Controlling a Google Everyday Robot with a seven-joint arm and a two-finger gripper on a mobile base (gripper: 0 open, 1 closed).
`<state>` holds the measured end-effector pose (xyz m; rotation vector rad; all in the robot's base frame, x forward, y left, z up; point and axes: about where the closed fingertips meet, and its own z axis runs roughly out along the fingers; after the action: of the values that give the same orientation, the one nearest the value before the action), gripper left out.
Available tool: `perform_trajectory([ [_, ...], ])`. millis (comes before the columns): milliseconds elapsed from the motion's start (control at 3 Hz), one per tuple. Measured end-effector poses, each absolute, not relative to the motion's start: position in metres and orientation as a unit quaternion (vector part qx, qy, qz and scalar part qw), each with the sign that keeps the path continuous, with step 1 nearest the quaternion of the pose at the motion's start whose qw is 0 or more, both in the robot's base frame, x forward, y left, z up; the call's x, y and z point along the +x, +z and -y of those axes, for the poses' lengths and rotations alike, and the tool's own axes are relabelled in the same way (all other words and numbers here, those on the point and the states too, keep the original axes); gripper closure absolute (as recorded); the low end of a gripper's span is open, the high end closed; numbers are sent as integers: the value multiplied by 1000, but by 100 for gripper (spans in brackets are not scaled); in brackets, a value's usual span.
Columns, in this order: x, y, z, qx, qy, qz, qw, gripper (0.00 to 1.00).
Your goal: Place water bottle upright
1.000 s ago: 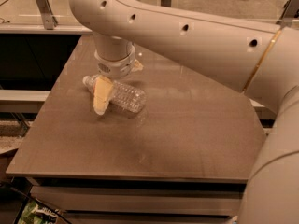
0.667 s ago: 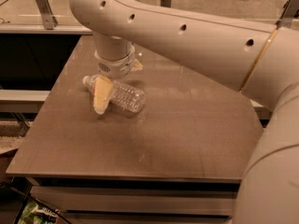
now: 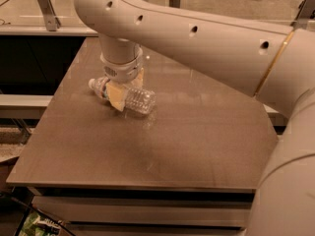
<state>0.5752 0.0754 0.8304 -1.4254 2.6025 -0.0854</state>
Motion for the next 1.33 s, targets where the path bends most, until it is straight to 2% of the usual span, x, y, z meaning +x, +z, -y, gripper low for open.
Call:
perform_trajectory([
  [667, 575, 830, -75, -479, -29, -873, 88, 87],
  [1000, 575, 830, -75, -479, -29, -873, 89, 100],
  [1333, 575, 830, -75, -479, -29, -873, 89, 100],
])
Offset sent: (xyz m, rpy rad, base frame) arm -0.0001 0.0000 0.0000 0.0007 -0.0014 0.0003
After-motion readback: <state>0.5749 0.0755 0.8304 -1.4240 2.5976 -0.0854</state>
